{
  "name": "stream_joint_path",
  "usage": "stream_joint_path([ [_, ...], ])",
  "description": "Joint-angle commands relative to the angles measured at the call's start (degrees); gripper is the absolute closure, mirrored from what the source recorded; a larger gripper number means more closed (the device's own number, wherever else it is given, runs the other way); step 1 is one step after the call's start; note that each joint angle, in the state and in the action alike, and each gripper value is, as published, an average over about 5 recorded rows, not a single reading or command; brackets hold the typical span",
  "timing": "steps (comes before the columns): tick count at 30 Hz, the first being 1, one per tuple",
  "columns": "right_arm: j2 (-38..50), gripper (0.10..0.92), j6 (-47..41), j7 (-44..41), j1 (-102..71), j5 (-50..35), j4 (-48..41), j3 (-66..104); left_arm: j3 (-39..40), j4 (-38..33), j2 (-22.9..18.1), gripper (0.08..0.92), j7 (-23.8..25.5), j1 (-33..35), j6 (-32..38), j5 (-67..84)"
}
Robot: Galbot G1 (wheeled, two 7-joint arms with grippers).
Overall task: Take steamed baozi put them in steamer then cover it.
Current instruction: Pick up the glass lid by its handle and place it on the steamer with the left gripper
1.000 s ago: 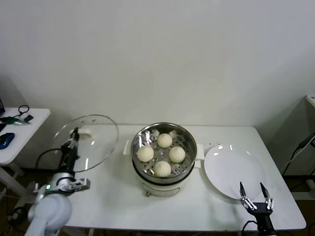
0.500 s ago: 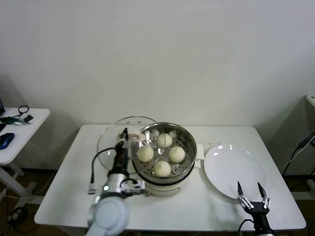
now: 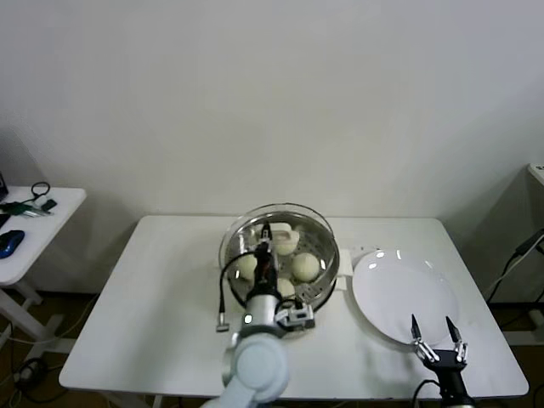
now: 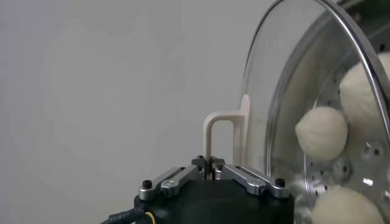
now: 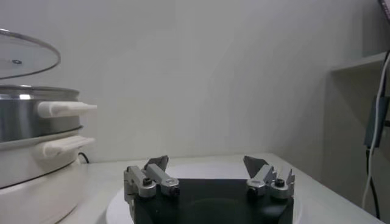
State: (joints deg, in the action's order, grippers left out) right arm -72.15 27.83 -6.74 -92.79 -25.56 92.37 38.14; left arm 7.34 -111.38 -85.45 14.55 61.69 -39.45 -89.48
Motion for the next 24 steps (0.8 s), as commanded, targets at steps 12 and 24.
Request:
stream_joint_path([
  [12,-0.4,0.203,0.5,-0.2,0.1,-0.7,-0.2,-0.2,2.8,7.9,-4.8,0.864,-2.6,-1.7,-1.3,-4.5],
  [24,-0.3,0.203,0.7,-0.2,0.3,-0.7,-0.3,-0.2,1.6,9.3,-3.8,0.864,-2.7,-0.8,-0.2,-6.8],
])
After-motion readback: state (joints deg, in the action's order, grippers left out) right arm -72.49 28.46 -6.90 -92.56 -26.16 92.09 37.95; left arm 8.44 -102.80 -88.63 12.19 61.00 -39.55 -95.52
